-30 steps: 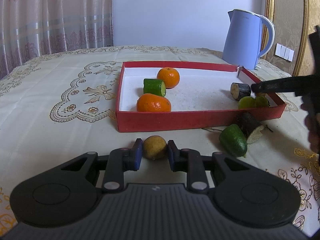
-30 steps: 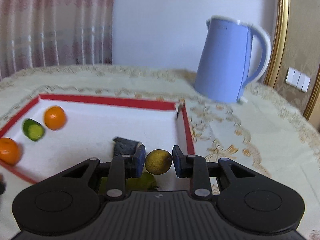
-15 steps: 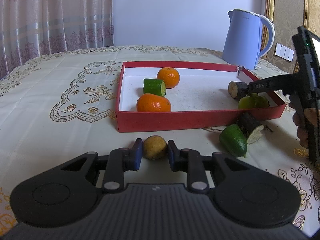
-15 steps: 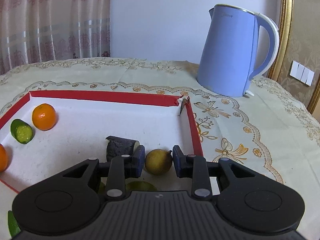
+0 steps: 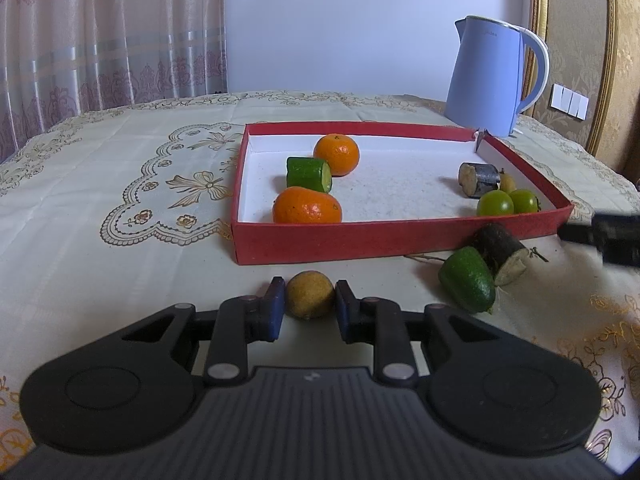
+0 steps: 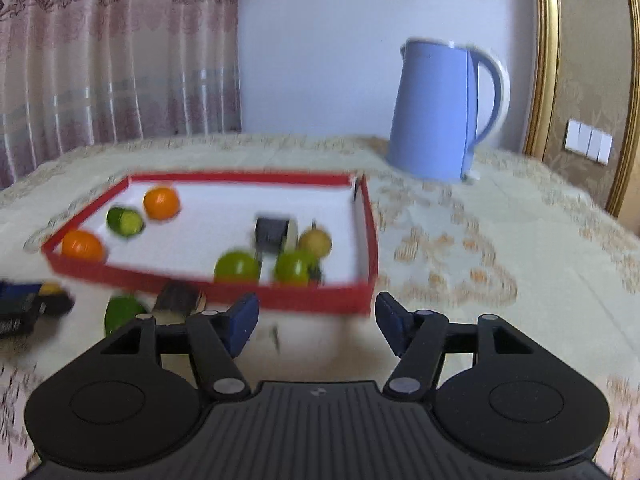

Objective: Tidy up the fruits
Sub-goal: 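Carry the yellow pear into the tray and open the right tool while the left tool holds the brown fruit, then withdraw the right tool from the tray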

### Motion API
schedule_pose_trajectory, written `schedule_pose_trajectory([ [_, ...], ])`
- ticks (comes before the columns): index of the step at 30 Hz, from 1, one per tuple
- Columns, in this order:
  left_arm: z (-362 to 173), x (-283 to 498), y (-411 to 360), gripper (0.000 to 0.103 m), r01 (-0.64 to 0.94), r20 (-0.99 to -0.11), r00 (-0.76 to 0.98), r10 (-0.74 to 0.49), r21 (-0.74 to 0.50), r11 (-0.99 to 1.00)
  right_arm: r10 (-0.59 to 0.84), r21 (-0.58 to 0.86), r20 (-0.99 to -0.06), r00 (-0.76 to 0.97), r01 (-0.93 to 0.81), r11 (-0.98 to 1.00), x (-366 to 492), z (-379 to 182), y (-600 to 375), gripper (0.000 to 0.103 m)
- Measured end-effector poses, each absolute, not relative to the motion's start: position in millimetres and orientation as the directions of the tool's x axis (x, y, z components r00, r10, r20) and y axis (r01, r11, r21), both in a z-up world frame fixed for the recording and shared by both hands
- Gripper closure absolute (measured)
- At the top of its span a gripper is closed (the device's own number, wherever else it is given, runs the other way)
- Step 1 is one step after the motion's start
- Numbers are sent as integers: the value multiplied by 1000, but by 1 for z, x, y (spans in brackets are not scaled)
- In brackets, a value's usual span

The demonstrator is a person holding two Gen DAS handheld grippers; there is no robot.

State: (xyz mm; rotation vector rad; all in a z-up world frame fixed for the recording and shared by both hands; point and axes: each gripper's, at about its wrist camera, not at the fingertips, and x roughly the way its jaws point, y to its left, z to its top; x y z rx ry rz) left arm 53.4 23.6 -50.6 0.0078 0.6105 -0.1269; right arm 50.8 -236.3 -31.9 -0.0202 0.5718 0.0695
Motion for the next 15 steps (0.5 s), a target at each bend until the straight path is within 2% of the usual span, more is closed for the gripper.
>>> schedule_pose_trajectory([
  [5,-50,53,23,79,121,-573,812,-113,-25,992,69,4,-585,808,-83,997,52,-46,-232,39],
  [12,-50,53,22,79,121,-573,813,-109,-18,993,90,41,-590,803,-82,996,60,-52,-236,39],
  [15,-50,53,21,79,121,-572,813,-108,-16,993,105,71,-587,803,-78,994,65,-53,-239,33],
])
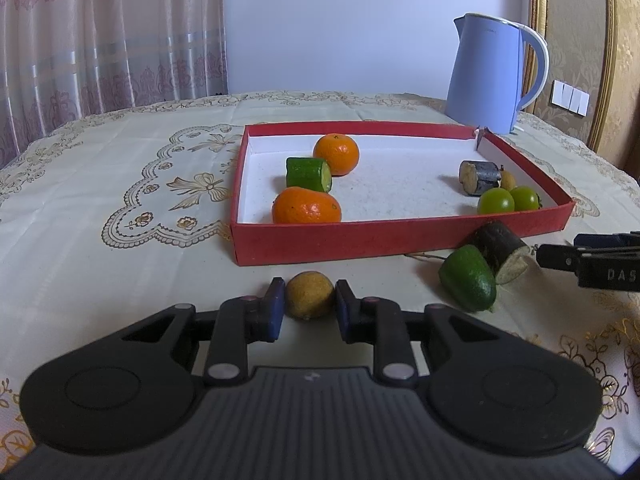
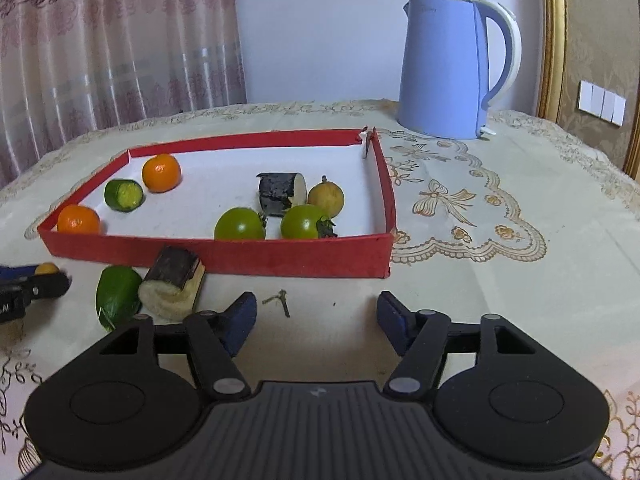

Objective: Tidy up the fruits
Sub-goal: 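Withdraw the right tool from the tray, then carry the small brown fruit into the tray and open the left tool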

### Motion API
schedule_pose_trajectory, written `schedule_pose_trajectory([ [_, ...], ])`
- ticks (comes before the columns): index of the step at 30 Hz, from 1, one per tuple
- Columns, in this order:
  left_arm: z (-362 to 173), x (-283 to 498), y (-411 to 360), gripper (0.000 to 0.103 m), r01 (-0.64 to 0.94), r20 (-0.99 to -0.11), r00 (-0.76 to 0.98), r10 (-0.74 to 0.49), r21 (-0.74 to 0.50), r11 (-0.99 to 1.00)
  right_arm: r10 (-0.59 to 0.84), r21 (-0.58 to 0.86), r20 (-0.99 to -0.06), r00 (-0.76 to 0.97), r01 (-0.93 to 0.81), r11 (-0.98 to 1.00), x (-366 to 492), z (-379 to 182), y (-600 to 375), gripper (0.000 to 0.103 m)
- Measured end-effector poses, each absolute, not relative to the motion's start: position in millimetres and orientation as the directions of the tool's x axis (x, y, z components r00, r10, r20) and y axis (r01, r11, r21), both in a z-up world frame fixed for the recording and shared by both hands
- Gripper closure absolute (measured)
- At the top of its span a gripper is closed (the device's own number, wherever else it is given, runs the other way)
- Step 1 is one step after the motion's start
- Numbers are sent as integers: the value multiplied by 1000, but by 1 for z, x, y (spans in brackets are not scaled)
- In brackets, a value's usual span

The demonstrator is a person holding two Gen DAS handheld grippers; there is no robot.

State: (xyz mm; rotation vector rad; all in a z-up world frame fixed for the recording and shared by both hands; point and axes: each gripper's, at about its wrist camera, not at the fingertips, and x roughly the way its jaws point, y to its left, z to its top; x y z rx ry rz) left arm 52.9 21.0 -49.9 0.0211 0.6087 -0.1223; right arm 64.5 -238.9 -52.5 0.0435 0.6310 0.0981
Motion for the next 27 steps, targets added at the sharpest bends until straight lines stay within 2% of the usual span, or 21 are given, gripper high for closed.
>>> schedule_pose_trajectory([
  [7,-50,52,21,80,124,-571,814,-107,-9,992,133,97,-591,796,-94,991,67,-53,-241,24],
  [15,-45,45,22,80,123,-567,818,-97,8,992,147,114,-588,796,-99,989,66,-52,-243,22],
  [27,-4,58,12,80,149,-513,849,-122,11,989,112,34,-612,783,-115,993,69,-54,-230,15],
])
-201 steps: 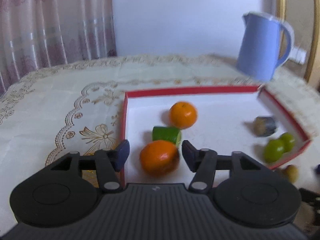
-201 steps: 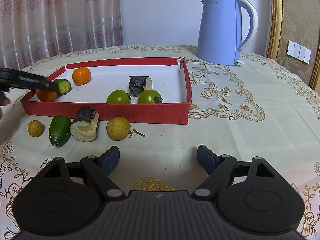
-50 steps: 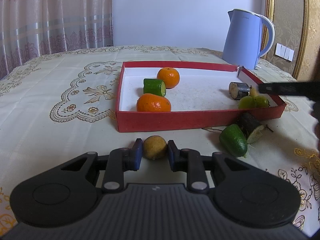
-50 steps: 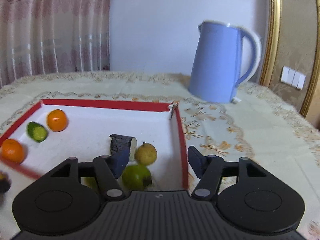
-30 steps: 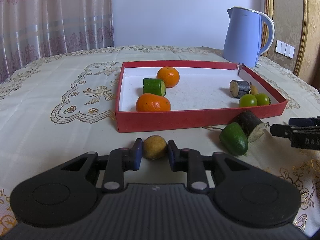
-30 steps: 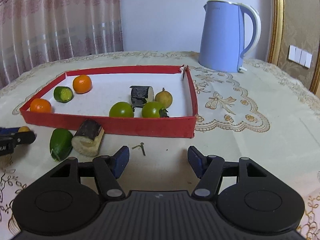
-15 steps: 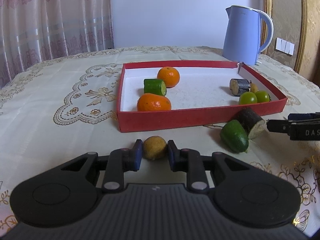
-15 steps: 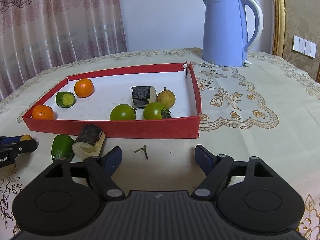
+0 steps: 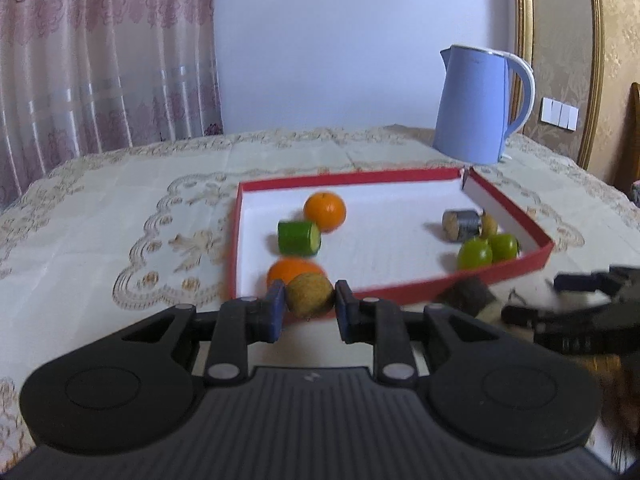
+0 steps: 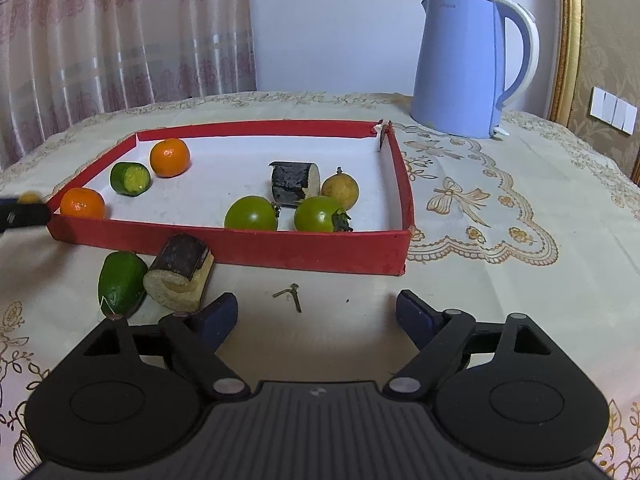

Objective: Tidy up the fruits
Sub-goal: 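Carry the small brown fruit into the tray and open the left tool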

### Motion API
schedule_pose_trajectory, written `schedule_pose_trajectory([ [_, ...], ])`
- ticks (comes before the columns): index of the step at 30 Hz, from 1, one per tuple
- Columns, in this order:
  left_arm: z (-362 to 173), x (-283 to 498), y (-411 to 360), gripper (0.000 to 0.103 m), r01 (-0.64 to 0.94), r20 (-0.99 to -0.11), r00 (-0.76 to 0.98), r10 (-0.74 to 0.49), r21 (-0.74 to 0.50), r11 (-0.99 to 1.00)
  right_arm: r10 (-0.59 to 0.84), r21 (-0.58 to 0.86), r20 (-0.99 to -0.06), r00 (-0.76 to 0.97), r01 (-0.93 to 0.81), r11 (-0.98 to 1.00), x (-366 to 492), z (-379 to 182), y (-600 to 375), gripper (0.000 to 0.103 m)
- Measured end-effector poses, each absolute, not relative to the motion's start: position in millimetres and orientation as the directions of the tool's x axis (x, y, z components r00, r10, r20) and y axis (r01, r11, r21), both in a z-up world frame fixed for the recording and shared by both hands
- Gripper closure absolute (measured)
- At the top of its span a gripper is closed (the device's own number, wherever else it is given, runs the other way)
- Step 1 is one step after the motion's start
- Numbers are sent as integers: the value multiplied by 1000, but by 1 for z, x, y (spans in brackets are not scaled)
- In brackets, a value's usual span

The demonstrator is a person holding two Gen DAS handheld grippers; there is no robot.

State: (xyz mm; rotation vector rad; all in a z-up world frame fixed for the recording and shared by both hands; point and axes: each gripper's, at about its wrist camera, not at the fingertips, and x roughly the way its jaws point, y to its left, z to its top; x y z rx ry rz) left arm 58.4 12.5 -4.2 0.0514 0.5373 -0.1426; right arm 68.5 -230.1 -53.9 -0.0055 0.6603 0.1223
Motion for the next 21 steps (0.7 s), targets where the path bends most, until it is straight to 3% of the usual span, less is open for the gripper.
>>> schedule_pose_trajectory([
  [15,-3,123,-18,80,166,-531,840,-113,52,985,114,34,-613,782,-117,993,69,-54,-230,15],
  [21,-16,146,-22,80,159,-577,810,-104,45,986,113,34,-613,782,-117,993,69,-54,-230,14],
])
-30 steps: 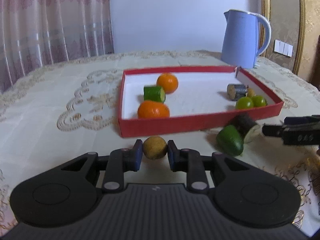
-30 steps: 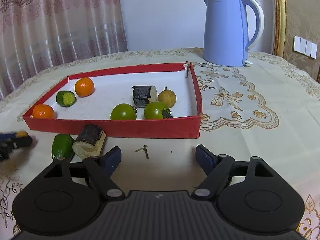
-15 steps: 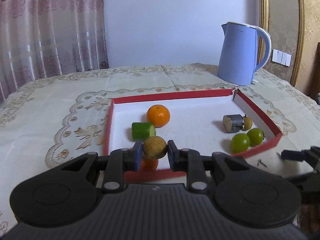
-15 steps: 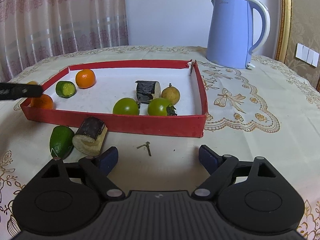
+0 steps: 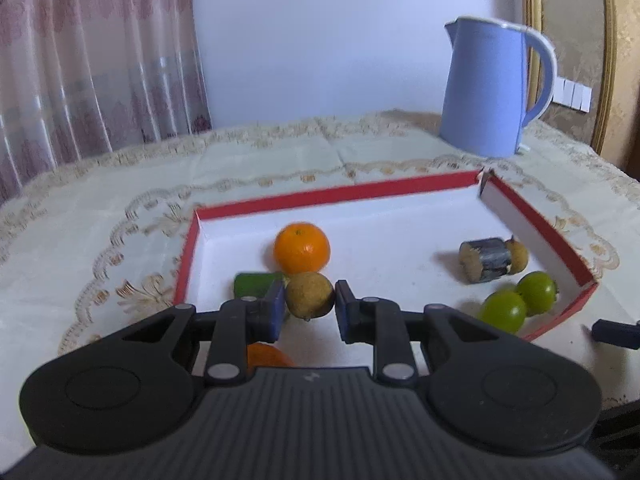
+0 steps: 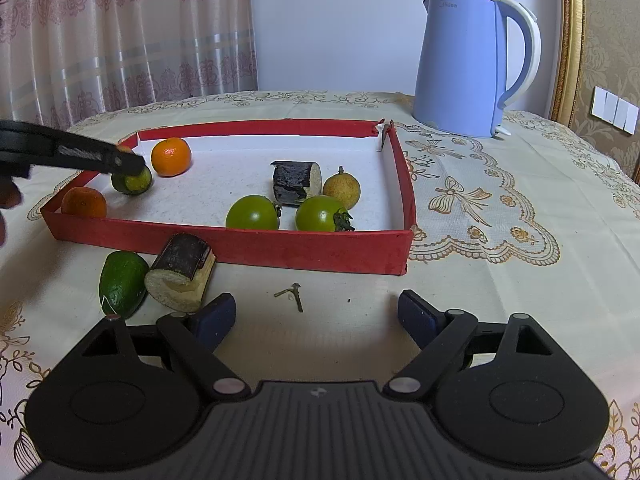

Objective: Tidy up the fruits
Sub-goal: 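Carry the small brown fruit into the tray and open the left tool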

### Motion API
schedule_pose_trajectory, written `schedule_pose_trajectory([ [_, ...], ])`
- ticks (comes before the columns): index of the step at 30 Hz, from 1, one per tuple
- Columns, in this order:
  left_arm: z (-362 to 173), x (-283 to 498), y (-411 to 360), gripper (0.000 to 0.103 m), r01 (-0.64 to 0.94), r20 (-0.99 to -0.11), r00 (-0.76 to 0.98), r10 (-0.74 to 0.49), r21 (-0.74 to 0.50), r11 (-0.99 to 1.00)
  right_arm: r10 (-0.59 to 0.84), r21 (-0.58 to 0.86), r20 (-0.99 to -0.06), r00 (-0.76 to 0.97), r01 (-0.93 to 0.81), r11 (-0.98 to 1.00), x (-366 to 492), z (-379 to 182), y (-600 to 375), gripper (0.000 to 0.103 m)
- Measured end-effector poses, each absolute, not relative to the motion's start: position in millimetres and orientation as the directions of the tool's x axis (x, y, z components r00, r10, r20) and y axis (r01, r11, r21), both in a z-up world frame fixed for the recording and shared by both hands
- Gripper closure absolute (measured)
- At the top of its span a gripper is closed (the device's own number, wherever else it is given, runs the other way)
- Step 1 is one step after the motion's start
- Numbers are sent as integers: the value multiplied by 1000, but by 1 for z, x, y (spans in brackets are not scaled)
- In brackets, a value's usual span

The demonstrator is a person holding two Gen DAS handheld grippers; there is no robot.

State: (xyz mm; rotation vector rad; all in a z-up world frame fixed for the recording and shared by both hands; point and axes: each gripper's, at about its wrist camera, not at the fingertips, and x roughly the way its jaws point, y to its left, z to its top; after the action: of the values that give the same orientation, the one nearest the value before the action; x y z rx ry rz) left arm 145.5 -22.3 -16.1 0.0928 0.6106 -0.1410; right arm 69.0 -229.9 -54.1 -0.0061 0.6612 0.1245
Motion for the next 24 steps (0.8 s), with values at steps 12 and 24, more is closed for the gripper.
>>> schedule_pose_trajectory([
  [12,-37,179,-25,79,124,-612,788,-70,46,991,113,34,-613,782,-117,993,69,-54,-230,14],
  [24,-39,181,-32,60,149,-605,792,-78,68,987,113,34,-612,782,-117,993,69,-54,-230,14],
])
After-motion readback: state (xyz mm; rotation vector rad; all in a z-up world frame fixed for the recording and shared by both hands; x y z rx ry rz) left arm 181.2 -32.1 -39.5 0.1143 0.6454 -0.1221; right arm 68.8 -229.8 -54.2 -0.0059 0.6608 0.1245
